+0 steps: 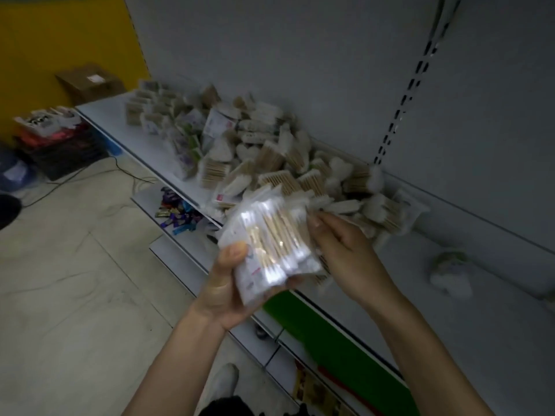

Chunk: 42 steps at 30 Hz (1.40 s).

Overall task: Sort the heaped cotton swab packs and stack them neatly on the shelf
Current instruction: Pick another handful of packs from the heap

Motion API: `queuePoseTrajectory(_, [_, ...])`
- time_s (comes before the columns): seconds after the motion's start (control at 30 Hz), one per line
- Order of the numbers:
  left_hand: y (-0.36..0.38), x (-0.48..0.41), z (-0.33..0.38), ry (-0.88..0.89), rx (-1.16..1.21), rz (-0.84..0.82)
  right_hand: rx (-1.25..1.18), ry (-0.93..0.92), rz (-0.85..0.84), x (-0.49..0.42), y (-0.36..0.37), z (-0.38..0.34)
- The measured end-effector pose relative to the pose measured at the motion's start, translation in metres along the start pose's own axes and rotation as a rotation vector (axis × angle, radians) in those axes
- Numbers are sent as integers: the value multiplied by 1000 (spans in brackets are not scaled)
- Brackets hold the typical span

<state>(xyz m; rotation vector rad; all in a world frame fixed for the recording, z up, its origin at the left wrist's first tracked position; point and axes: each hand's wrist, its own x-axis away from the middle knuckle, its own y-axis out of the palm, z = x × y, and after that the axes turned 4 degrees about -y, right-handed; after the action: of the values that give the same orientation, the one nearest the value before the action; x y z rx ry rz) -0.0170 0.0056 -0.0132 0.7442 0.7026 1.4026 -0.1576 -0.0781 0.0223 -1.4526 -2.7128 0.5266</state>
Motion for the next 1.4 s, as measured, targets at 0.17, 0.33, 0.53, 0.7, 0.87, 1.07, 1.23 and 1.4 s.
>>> queuePoseTrajectory(0.17, [-35, 0, 43, 125, 153, 55, 395, -80, 180, -50, 15, 11])
queuePoseTrajectory(0.33, [-68, -1, 86, 111, 73, 115, 1015, -292, -2, -92, 31, 48])
queuePoseTrajectory(0.53, [-101, -16, 113, -28, 65, -10, 868, -279, 60, -105, 44, 52])
queuePoseTrajectory(0.7, [-99, -47, 122, -244, 168, -242, 442, -57, 313, -86, 40, 25])
queuePoseTrajectory(0.87, [-69, -76, 106, -447, 253, -295, 148, 56, 614, -53, 14, -1])
queuePoseTrajectory(1.07, [-28, -92, 29, -593, 304, -453, 41, 234, 789, 22, -62, 3])
queuePoseTrajectory(1.23, [36, -75, -77, -635, 60, -262, 411, 284, 914, 94, -150, 19])
queuePoseTrajectory(1.4, [75, -77, -182, -711, -140, -91, 840, 281, 917, 153, -245, 32])
